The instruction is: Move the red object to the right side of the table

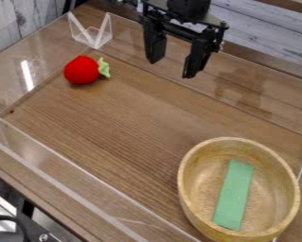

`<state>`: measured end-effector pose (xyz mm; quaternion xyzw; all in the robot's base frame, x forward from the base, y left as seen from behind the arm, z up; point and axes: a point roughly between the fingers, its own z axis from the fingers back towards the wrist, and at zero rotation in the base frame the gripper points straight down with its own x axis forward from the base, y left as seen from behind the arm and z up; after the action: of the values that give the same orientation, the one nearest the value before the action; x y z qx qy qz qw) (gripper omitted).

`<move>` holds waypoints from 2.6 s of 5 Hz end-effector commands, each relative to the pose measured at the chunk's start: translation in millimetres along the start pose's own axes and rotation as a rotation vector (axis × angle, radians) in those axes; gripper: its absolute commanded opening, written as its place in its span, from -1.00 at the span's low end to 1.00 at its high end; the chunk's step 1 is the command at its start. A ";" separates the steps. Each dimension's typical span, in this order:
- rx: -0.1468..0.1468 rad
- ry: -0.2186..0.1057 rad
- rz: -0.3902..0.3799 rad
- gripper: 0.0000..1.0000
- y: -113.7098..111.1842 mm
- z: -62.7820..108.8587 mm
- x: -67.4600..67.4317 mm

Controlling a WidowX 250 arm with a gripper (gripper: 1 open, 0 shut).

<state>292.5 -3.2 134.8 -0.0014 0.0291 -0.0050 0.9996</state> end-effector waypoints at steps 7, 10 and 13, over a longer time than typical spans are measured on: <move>0.058 0.015 -0.162 1.00 152.3 -39.0 25.7; 0.059 0.038 -0.408 1.00 166.9 -31.1 38.2; 0.053 0.086 -0.437 1.00 210.5 -46.7 48.3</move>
<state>334.1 198.1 60.2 -0.0078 0.0977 -0.2275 0.9688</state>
